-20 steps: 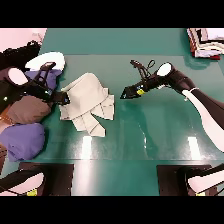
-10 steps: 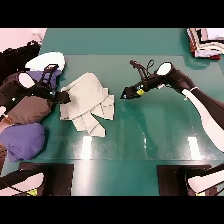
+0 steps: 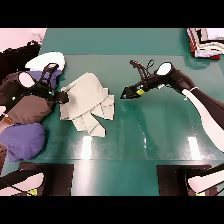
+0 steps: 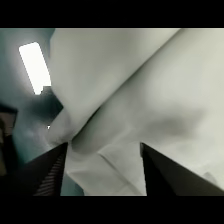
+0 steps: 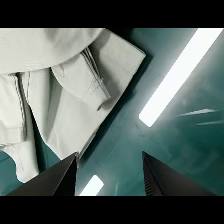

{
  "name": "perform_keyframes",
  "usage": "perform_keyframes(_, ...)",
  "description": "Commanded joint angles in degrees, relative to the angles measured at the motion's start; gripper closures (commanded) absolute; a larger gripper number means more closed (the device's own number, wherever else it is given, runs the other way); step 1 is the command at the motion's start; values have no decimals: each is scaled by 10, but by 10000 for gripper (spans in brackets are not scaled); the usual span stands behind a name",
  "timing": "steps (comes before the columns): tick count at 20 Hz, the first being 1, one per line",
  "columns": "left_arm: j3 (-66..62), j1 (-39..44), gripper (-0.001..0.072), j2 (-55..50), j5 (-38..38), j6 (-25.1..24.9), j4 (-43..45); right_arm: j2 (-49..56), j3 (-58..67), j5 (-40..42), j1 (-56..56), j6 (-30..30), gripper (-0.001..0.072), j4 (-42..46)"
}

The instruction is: Fold the shirts.

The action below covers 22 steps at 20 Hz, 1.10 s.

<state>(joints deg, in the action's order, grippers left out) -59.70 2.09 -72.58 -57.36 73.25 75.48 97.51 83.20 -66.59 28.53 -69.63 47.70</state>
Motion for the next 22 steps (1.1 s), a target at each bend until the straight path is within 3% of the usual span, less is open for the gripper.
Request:
perform_keyframes(1, 0, 0, 145, -13, 3, -2, 4, 0, 1, 2, 0, 0, 260, 0)
perform_keyframes(4, 0, 0, 147, -28, -1, -26, -55, 0, 1, 1, 0, 0, 260, 0)
perform_keyframes(5, 0, 0, 188, -28, -1, -32, -66, 0, 1, 1, 0, 0, 260, 0)
perform_keyframes(8, -2, -1, 677, -28, -1, -32, -65, 0, 1, 1, 0, 0, 260, 0)
perform_keyframes(13, -83, -1, 680, 0, -38, -6, -49, 5, -28, 29, 1, 0, 256, -3)
perform_keyframes(16, -132, 0, 680, 12, -52, -6, -52, 45, -33, 39, 12, 0, 256, -68)
perform_keyframes(22, -139, 0, 680, 12, -68, 0, -52, 141, 67, 72, 61, -14, 264, -85)
